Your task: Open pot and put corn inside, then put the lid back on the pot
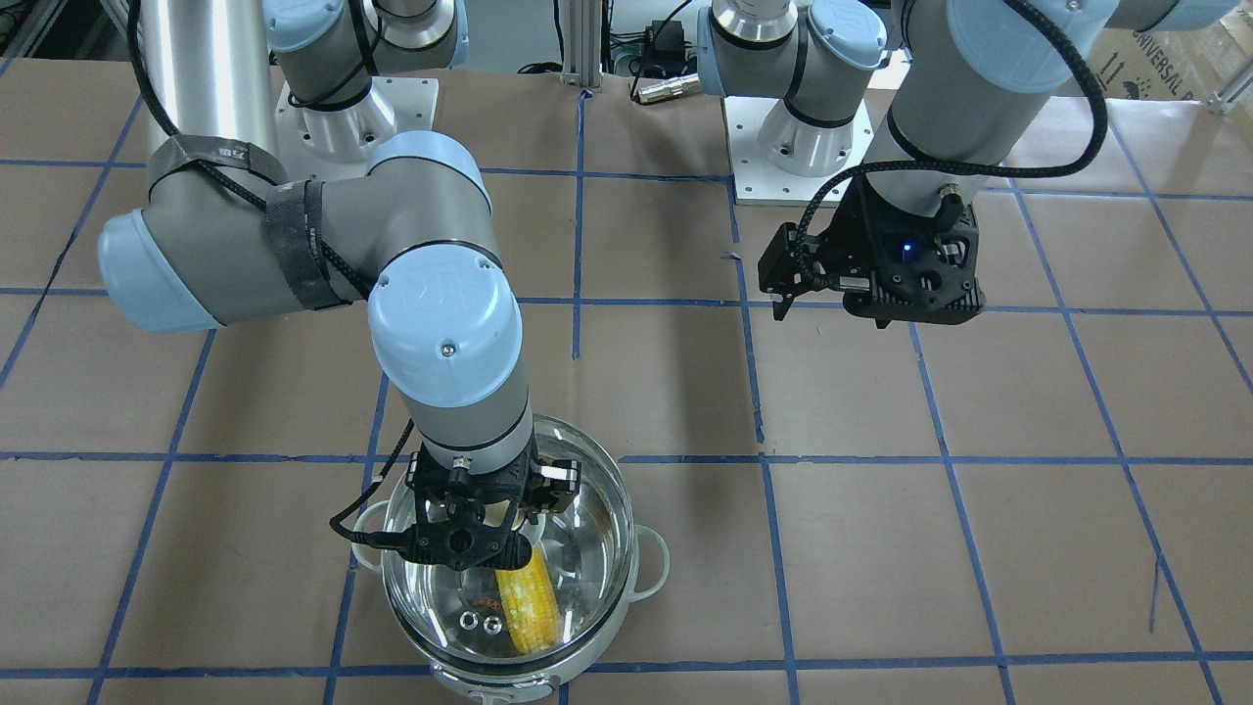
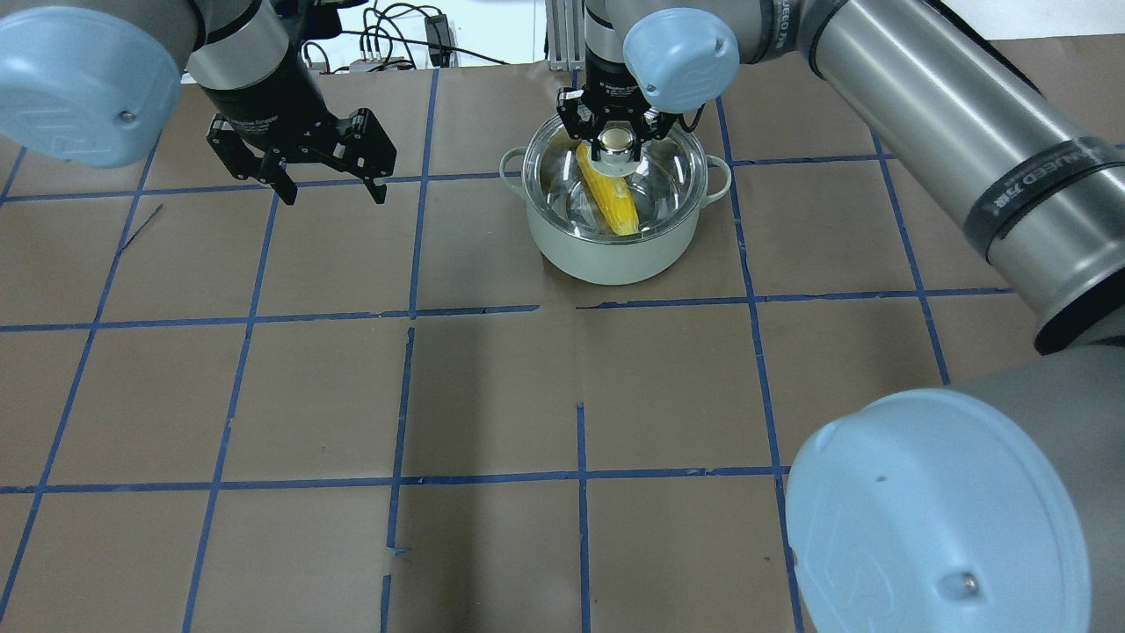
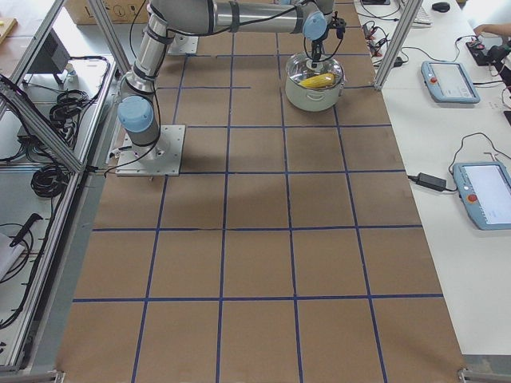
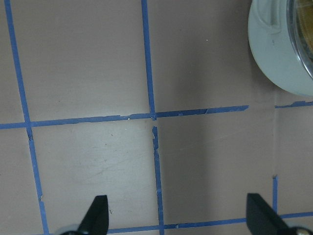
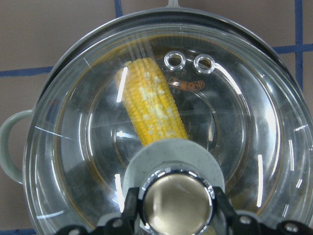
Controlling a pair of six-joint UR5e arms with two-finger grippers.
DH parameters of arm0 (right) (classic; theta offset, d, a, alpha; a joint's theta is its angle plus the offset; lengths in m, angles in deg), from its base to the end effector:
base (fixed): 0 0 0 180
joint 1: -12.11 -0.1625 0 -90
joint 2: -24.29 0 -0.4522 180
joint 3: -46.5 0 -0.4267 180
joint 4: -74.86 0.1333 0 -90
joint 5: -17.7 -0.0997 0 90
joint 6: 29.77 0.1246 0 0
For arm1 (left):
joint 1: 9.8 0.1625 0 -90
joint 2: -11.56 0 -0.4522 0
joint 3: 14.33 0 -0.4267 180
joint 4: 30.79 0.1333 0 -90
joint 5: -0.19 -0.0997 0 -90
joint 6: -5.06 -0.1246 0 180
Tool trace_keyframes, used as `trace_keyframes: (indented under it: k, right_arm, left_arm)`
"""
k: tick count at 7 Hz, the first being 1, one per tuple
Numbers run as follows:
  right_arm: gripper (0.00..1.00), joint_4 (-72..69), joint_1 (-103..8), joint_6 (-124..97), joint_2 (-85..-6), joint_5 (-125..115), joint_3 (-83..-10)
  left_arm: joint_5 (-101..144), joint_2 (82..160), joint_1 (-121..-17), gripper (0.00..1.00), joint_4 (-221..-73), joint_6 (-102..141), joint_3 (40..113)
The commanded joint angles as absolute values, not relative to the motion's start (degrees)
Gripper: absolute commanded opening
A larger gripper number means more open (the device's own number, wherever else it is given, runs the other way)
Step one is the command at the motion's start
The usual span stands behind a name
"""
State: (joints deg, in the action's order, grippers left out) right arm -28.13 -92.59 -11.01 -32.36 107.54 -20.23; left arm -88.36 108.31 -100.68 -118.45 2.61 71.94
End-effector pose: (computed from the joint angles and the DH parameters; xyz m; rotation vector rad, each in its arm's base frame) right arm 0.3258 -0.7153 0.3462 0.1105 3.1215 -0.0747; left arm -0.1453 -0.5753 0.4634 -0.0903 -3.1148 -0.0179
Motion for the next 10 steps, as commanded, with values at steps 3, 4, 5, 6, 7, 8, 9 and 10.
trace_keyframes:
  k: [3, 4, 5, 6, 7, 8, 9, 10]
  right_arm:
    - [0.14, -28.3, -92.7, -10.3, -32.4, 107.4, -19.6]
    - [0.13, -28.3, -92.7, -10.3, -32.3, 107.4, -19.7]
    - [0.14, -28.3, -92.7, -10.3, -32.3, 107.5, -19.8]
    - [0.18, -28.3, -92.7, -10.2, -32.2, 107.6, -19.9]
    - [0.23, -28.2, -92.7, -10.1, -32.3, 107.8, -19.7]
    - [0.23, -28.3, -92.7, -10.1, -32.2, 107.8, -19.6]
    - [0.22, -28.3, -92.7, -10.1, -32.2, 107.8, -19.6]
    - [0.21, -28.3, -92.7, -10.1, -32.2, 107.8, -19.6]
  left_arm:
    - [-88.7, 107.7, -100.7, 1.00, -117.5, 2.6, 73.0]
    - [-88.7, 107.7, -100.7, 1.00, -117.4, 2.7, 72.7]
    - [-88.7, 107.7, -100.7, 1.00, -116.6, 2.8, 73.0]
    - [-88.8, 107.6, -100.7, 1.00, -116.3, 2.8, 73.0]
    - [-88.8, 107.6, -100.7, 1.00, -116.2, 2.8, 73.2]
    - [-88.8, 107.6, -100.7, 1.00, -116.2, 3.0, 73.1]
    - [-88.8, 107.6, -100.7, 1.00, -116.2, 3.0, 73.1]
    - [-88.7, 107.6, -100.7, 1.00, -116.1, 3.1, 73.2]
